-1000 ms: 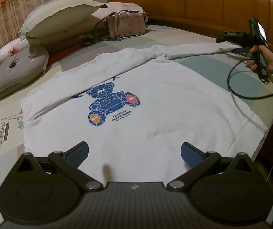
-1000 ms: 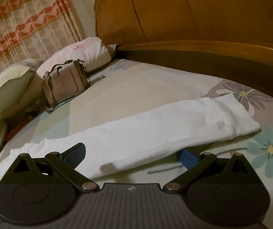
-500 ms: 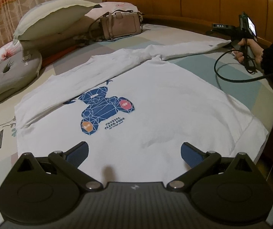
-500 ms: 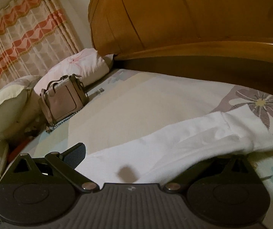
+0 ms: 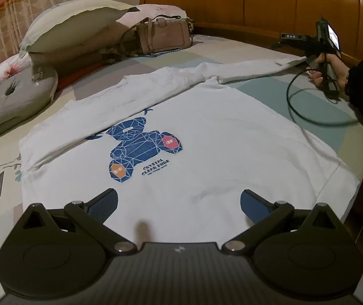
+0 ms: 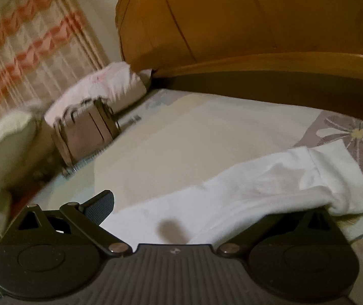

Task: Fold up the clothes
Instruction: 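Lower the right gripper to the unfolded sleeve's cuff, then close the right gripper on the white sleeve cuff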

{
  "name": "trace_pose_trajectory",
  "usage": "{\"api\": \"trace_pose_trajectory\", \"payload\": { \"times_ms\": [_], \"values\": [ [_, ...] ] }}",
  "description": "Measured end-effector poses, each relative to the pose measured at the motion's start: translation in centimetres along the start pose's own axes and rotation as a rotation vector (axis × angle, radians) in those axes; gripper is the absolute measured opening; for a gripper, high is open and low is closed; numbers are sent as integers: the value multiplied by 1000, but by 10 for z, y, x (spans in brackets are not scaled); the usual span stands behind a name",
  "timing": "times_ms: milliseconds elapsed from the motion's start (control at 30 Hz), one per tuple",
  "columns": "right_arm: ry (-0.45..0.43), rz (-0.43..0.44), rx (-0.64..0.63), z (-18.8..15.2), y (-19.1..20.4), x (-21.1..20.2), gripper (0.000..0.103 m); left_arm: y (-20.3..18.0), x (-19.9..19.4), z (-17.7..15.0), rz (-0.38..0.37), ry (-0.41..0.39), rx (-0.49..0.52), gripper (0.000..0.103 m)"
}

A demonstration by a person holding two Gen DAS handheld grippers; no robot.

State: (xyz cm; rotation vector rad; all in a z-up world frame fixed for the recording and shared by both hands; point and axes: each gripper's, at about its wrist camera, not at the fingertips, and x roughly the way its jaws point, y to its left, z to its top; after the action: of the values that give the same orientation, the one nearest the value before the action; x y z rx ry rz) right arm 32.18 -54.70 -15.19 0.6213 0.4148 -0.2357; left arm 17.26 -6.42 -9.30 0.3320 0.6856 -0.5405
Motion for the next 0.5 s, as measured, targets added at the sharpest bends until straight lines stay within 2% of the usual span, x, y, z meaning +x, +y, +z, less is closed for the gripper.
{"api": "trace_pose_trajectory", "payload": {
  "times_ms": [133, 500],
  "values": [
    [-48, 84, -17, 5, 12, -17, 103, 5, -3, -2, 7, -4, 12, 102],
    [-29, 131, -125, 15, 82, -28, 103, 18, -21, -13, -21, -2, 43, 102]
  ]
}}
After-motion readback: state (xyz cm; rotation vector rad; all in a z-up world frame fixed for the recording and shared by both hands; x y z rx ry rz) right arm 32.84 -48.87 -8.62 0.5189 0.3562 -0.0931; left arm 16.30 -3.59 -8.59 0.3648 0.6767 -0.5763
